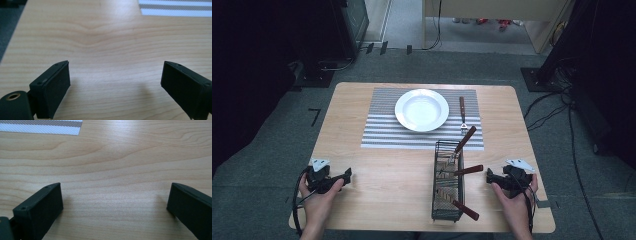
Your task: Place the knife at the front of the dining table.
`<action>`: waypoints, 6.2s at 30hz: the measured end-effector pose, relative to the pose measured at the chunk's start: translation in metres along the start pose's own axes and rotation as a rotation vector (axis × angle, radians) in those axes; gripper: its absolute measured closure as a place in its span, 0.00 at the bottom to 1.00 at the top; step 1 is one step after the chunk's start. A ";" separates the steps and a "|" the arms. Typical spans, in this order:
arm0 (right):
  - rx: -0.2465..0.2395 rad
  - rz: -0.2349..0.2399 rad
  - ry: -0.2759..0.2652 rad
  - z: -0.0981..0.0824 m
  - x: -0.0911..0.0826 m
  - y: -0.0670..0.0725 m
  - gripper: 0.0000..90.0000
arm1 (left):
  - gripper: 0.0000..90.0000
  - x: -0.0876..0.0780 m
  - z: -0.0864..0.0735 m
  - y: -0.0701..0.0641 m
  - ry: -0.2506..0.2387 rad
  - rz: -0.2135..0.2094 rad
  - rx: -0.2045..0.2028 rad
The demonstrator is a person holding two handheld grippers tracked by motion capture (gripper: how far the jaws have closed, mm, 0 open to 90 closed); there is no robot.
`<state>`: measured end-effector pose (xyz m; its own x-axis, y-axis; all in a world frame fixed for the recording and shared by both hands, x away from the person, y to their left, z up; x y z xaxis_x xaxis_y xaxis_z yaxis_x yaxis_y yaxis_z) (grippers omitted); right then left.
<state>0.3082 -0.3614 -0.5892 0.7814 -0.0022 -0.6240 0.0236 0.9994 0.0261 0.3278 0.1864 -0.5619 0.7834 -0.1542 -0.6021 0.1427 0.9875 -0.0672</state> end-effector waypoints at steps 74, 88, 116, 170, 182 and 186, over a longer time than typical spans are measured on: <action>-0.003 0.002 -0.002 0.000 0.000 0.000 0.00 | 0.53 -0.010 0.142 -0.342 -0.157 -0.817 0.316; -0.002 0.002 -0.002 0.000 0.000 0.000 0.00 | 0.68 0.006 0.139 -0.358 -0.035 -0.912 0.320; -0.006 0.007 -0.001 0.000 0.000 0.000 0.00 | 0.85 -0.010 0.151 -0.350 -0.136 -0.942 0.323; -0.012 0.012 -0.002 0.000 0.000 0.000 0.00 | 0.85 -0.054 0.185 -0.300 -0.357 -0.886 0.208; -0.012 0.012 -0.003 0.000 0.000 0.000 0.00 | 0.85 -0.086 0.214 -0.258 -0.496 -0.842 0.137; -0.012 0.013 -0.002 0.000 0.000 0.000 0.00 | 0.85 -0.092 0.223 -0.237 -0.531 -0.799 0.126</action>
<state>0.3080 -0.3616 -0.5893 0.7831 0.0105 -0.6218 0.0065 0.9997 0.0250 0.3570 -0.0406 -0.3133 0.5942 -0.8040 0.0245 0.7914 0.5789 -0.1962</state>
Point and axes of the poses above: each handheld gripper's, and its own axes: x roughly forward along the jaws, z roughly out of its top, y roughly to its left, the point moved 9 cm from there along x, roughly forward along the jaws, and after that the axes turned 6 degrees about -y, right-handed, at the moved point
